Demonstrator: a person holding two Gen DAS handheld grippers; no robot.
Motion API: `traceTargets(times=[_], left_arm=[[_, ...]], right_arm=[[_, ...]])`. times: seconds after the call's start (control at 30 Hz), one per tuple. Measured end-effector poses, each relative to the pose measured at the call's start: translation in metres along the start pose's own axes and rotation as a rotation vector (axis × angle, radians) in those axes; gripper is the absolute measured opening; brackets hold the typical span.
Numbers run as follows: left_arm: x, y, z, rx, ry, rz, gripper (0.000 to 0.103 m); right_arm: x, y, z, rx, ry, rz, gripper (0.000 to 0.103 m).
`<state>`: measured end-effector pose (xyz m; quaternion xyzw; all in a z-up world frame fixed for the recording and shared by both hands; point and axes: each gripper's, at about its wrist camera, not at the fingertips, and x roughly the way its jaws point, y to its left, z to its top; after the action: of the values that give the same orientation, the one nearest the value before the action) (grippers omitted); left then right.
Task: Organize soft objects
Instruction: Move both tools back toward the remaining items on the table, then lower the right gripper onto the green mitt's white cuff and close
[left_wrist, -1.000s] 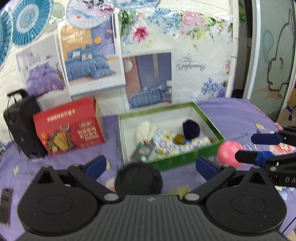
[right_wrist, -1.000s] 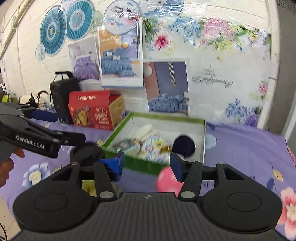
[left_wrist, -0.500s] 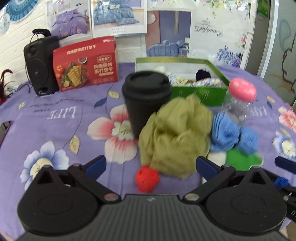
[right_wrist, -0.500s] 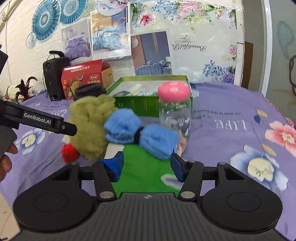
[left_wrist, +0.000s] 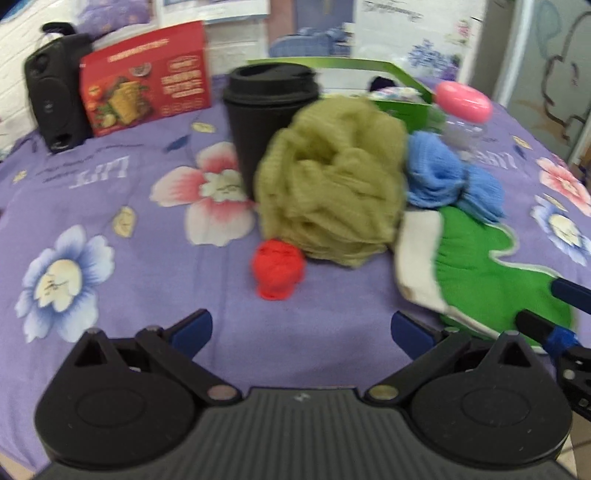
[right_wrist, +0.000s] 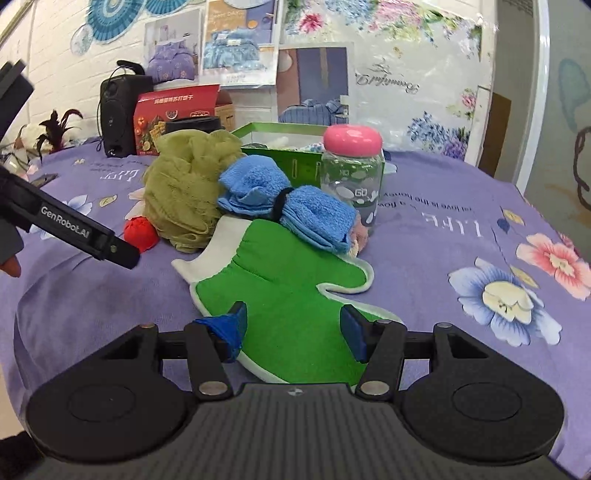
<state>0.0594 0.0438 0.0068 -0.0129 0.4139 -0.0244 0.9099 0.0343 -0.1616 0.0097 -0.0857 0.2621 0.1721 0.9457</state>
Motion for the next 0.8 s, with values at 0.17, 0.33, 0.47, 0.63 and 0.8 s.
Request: traceTargets(times=[0.17,0.33,0.47,0.63,0.8], left_arm=[[0.003,-0.026,0.001,0.04,0.039,-0.133,0.103],[0.009,-0.05,-0.003,0.113,0.091,-0.208,0.103],[0.014,-0.061,-0.007,0.186,0.109,-0.164,0.103],[0.019,-0.061,0.007,0.169,0.097,-0.2,0.103],[0.034,-0.069,0.02,0.172,0.127,-0.247,0.103]], right_arm=[[-0.01,-0.019,-0.002,-0.063,0.028,0.028,0.041],[-0.029,-0.028,-0.016,-0.24,0.101,0.054,0.042],[-0.035,-0.031,-0.034,-0.284,0.177,0.04,0.042],[-0.022,-0.04,-0.028,-0.203,0.15,0.092,0.043],[0.003,-0.039,-0.016,-0.264,0.107,0.067,0.044]])
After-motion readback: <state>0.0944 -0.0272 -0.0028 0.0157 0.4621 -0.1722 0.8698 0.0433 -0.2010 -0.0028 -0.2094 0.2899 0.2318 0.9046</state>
